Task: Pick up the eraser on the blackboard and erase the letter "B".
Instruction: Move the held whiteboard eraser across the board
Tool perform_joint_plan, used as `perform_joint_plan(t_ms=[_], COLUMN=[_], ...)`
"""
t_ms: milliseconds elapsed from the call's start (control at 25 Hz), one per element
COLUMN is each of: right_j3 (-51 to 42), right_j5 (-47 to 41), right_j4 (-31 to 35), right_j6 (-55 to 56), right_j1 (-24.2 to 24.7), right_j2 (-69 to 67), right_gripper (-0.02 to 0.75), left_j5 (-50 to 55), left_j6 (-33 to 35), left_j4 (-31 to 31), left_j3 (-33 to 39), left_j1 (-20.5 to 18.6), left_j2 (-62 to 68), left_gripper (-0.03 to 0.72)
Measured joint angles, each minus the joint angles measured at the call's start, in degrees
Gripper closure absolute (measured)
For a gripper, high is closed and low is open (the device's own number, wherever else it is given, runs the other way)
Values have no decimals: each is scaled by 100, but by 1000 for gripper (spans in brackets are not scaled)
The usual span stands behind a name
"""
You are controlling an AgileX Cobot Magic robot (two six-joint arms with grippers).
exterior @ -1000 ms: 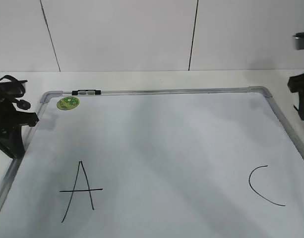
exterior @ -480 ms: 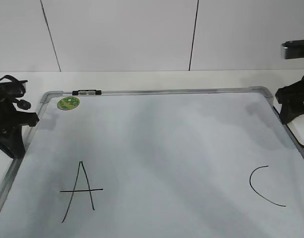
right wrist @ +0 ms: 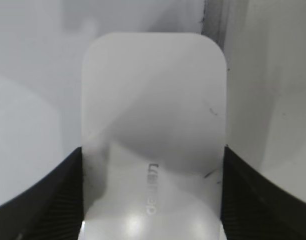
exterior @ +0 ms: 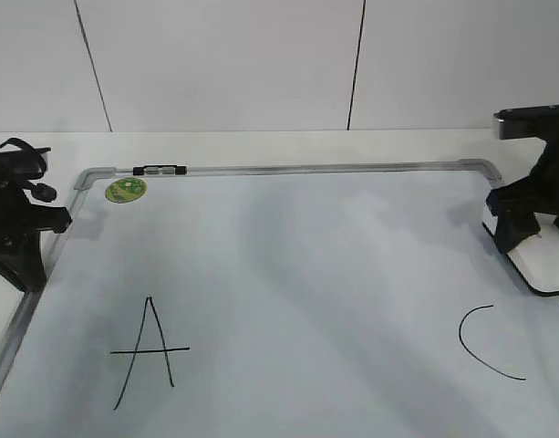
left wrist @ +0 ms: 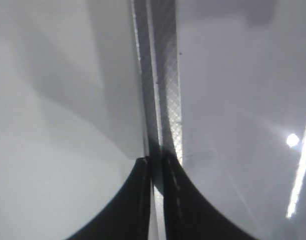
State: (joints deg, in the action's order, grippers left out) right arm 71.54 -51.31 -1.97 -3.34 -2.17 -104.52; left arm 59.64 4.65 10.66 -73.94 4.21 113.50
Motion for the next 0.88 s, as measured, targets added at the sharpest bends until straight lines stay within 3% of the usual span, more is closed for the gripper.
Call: perform_joint_plan(t_ms=[880], right_j3=[0], right_j5=[204], right_j4=[48], right_j6=[266], right_j1=[0], right_j2=[-149], right_gripper=[176], left_j5=[0], left_j6=[0], left_j4=[3], left_j3=[0], left_j1=[0], left_j2=[0], left_gripper=[667])
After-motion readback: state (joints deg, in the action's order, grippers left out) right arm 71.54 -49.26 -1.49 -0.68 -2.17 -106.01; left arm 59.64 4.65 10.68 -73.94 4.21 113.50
